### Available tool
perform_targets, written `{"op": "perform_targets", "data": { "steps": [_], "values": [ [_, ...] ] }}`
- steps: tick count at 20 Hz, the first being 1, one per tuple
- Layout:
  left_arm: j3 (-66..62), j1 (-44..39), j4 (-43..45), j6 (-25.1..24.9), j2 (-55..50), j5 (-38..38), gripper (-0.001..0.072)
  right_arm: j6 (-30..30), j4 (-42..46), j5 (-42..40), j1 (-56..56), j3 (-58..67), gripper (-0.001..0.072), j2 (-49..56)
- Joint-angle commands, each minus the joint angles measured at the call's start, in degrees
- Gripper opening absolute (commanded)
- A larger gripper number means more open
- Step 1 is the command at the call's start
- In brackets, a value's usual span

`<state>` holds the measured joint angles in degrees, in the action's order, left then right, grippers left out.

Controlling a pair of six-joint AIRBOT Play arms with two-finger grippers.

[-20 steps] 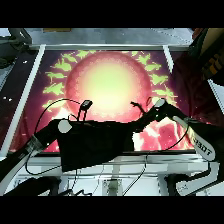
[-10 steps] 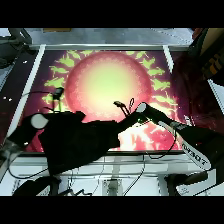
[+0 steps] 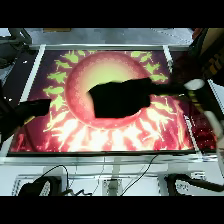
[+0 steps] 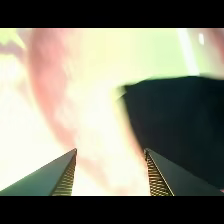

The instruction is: Fold the clothes and pants, and hang the long-sleeved shirts on hangers.

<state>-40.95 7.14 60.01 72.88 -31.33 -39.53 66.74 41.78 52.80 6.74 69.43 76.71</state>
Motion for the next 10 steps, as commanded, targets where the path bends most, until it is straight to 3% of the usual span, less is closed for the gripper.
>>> {"op": "perform_targets", "data": {
  "steps": [1, 6, 10],
  "values": [
    [0.0, 1.6, 0.0, -0.2, 5.1, 1.1, 0.0467, 6.8, 8.5, 1.5, 15.6, 0.4, 0.0032, -9.3],
    [0.0, 1.6, 0.0, -0.2, 5.3, 1.1, 0.0467, 15.2, 29.1, 10.7, 35.8, 0.4, 0.0032, -15.4],
    [0.0, 1.6, 0.0, -0.2, 5.3, 1.1, 0.0467, 20.4, 39.4, 20.5, 49.3, -1.6, 0.0032, -15.3]
  ]
}}
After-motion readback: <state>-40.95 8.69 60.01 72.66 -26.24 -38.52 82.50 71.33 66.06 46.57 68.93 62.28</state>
